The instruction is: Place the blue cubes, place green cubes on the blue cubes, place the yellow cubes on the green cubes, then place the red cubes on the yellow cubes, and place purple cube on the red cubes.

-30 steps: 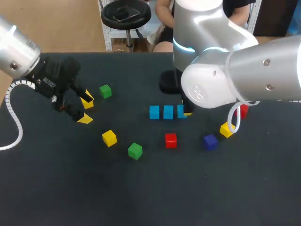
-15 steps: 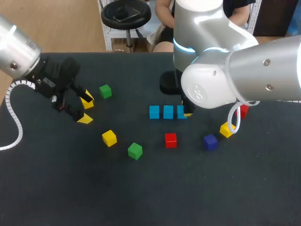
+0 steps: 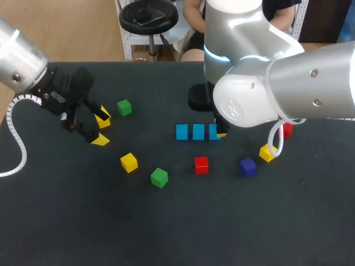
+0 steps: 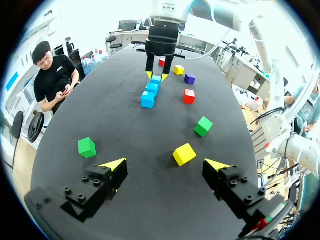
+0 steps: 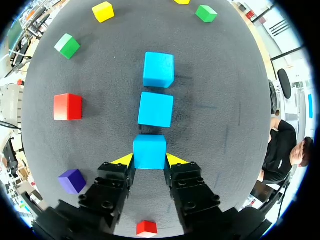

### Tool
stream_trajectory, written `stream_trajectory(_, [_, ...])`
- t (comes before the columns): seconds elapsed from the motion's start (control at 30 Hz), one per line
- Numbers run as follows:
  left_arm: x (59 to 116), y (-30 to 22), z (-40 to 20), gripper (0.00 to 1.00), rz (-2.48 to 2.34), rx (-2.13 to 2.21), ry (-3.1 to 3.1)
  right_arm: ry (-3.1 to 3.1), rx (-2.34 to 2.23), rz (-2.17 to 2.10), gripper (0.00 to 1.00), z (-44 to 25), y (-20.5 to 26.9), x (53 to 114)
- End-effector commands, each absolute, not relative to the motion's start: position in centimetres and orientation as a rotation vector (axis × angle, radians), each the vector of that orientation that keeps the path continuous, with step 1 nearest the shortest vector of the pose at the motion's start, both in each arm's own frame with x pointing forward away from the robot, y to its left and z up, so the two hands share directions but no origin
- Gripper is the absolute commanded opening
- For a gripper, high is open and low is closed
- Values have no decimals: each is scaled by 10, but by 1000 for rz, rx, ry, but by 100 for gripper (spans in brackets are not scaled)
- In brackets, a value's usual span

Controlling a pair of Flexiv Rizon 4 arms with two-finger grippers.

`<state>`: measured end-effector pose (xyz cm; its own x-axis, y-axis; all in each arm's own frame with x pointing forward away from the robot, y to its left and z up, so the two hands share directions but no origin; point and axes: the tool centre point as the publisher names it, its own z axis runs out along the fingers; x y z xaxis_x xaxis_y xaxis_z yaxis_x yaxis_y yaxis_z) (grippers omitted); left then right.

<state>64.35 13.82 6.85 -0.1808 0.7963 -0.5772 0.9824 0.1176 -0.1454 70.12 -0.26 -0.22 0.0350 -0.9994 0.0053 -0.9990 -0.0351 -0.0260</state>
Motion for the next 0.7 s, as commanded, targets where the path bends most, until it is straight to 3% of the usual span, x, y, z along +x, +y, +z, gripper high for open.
stream_trajectory(0.03, [643, 139, 68, 100, -718, 1731, 2042, 2175, -2250, -29, 25, -3, -3, 703])
stream_trajectory(0.13, [643, 139, 68, 100, -718, 1731, 2042, 2177, -2249, -29, 25, -3, -3, 703])
stream_trajectory(0.23, [643, 139, 68, 100, -718, 1731, 2042, 2176, -2248, -27, 35, -3, -4, 703])
stream_trajectory(0.53, [643, 139, 68, 100, -718, 1731, 2042, 2169, -2250, -22, 51, -3, -3, 705])
stream_trajectory(0.6, [643, 139, 68, 100, -718, 1731, 2042, 2167, -2251, -21, 83, -2, -3, 705])
stream_trajectory(0.7, [643, 139, 68, 100, -718, 1731, 2042, 2168, -2250, -22, 100, 0, -4, 705])
